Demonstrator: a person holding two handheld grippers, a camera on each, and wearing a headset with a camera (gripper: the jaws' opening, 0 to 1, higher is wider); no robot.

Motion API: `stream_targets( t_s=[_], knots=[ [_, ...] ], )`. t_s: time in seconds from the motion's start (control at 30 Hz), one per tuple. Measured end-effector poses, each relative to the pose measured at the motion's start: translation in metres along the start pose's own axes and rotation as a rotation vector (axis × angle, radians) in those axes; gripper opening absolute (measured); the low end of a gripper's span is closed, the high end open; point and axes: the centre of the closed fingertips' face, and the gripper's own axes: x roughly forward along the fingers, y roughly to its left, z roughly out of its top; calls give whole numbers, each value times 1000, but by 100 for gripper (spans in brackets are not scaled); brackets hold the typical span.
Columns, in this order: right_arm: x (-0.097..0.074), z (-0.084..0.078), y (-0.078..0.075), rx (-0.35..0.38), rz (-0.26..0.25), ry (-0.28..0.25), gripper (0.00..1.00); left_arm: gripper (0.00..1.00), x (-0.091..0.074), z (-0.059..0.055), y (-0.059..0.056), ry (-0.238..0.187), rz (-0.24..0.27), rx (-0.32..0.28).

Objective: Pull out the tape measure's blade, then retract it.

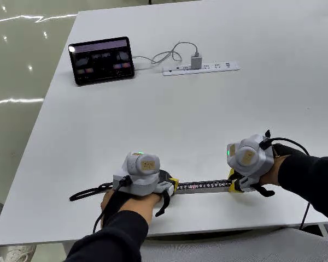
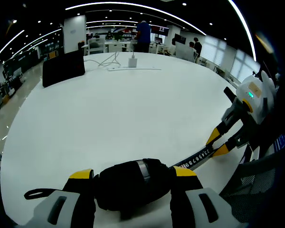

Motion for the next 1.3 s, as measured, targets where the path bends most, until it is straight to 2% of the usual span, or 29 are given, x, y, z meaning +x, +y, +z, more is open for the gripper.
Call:
stream_targets(
  t_s=[0.87, 1.3],
  knots=[
    [7, 16, 0, -3, 3, -31, 11, 60, 0, 0, 0, 1, -2, -4],
    [9, 22, 1, -9, 9, -30, 11, 60, 1, 1, 1, 0, -4, -2]
  ],
)
